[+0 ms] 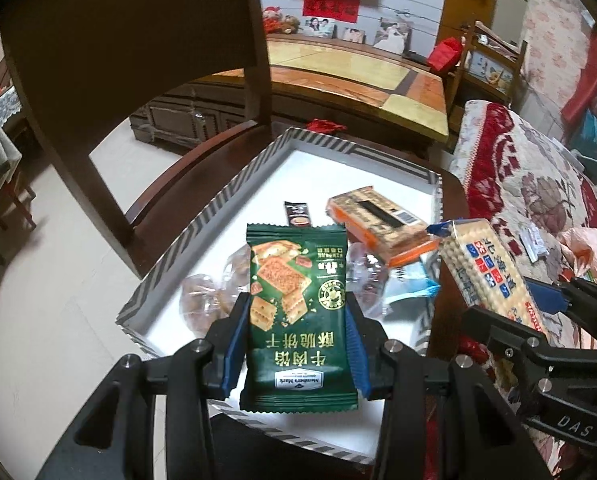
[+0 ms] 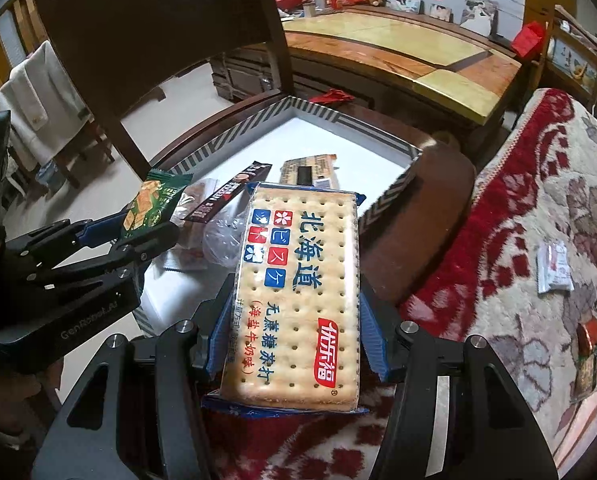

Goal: Organize snacks

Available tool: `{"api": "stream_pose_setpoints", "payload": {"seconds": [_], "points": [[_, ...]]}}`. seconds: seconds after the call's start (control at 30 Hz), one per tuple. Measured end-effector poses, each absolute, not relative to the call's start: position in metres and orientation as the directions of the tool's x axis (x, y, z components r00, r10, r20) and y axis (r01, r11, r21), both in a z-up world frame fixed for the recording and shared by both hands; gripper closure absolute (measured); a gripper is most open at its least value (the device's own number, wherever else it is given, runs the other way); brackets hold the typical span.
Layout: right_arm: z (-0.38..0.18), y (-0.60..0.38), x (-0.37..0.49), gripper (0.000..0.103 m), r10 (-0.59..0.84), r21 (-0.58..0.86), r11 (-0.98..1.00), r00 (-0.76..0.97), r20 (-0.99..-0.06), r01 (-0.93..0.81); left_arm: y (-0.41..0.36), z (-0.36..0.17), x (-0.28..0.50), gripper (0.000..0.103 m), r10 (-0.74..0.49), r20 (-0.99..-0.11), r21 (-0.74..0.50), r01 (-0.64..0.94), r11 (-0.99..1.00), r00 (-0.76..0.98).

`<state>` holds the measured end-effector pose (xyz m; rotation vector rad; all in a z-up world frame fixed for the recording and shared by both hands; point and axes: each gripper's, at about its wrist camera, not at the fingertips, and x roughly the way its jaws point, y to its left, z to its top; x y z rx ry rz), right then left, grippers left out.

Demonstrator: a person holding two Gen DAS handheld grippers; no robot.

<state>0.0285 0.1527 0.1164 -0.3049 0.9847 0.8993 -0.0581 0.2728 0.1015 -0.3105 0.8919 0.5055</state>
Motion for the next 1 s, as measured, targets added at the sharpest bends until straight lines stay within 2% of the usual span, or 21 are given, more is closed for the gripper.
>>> {"api": "stream_pose_setpoints", "payload": {"seconds": [1.0], "points": [[0.076, 0.228, 0.056, 0.049, 0.488, 0.192, 0.582, 0.15, -0.86, -0.79, 0.303, 0.073, -0.048, 0.057, 0.287, -0.839, -0.045, -0.585, 0.81, 0.462]]}}
